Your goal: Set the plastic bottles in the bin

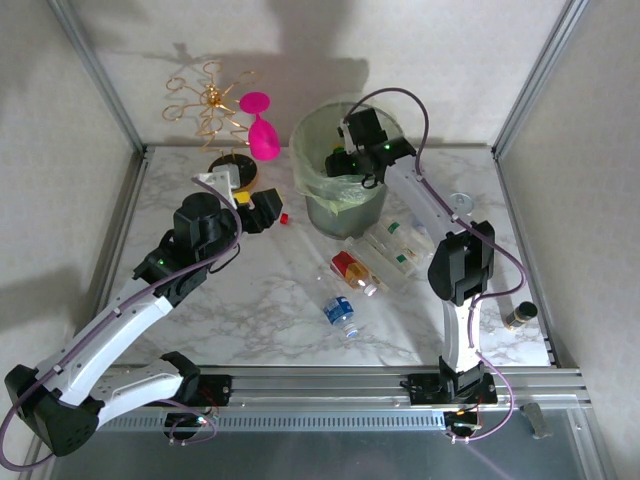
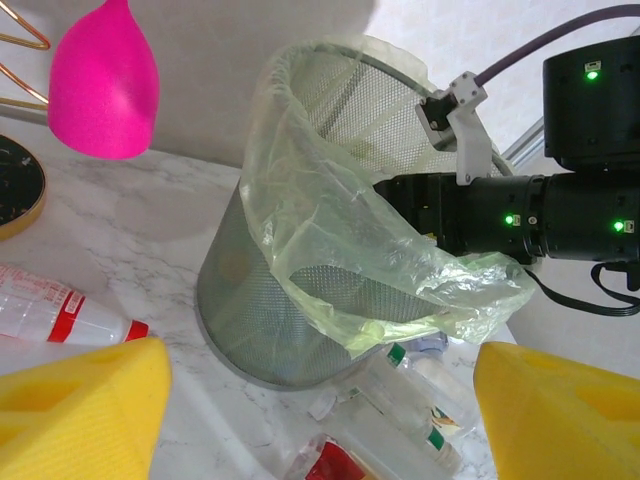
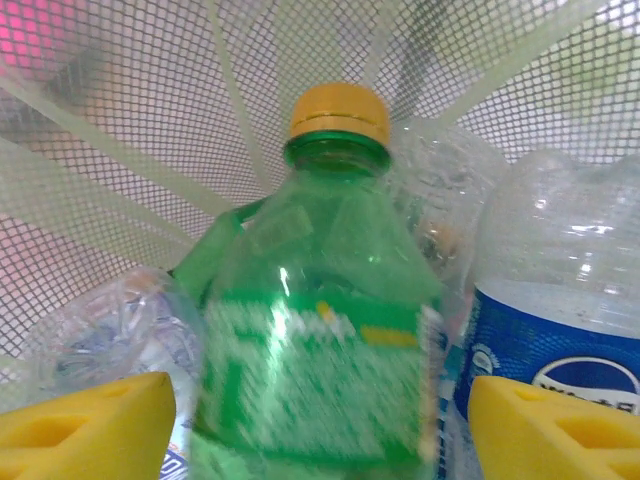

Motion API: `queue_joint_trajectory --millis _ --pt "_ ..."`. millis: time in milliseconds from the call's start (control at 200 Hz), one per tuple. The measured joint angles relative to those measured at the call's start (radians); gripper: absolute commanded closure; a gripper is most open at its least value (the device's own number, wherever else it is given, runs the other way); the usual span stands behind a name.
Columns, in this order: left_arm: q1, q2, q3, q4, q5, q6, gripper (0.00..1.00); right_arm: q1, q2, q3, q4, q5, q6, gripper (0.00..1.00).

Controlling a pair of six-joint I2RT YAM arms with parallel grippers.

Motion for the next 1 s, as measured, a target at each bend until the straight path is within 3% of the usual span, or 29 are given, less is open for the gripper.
queue_joint_trajectory --millis 305,551,1001 --pt "-0.001 0.0 0.0 -0.003 -0.03 0.0 0.21 0.0 -0.058 0.008 0.001 0.043 0.001 0.27" --pt "-0.01 -0.003 0.0 -0.017 -0.045 -0.006 0.22 0.0 -0.195 -0.022 0.023 0.046 0.024 0.28" --pt "-0.031 -0.082 -0.026 -0.083 0.052 -0.098 0.22 -0.058 -0.742 -0.541 0.183 0.074 0.158 0.34"
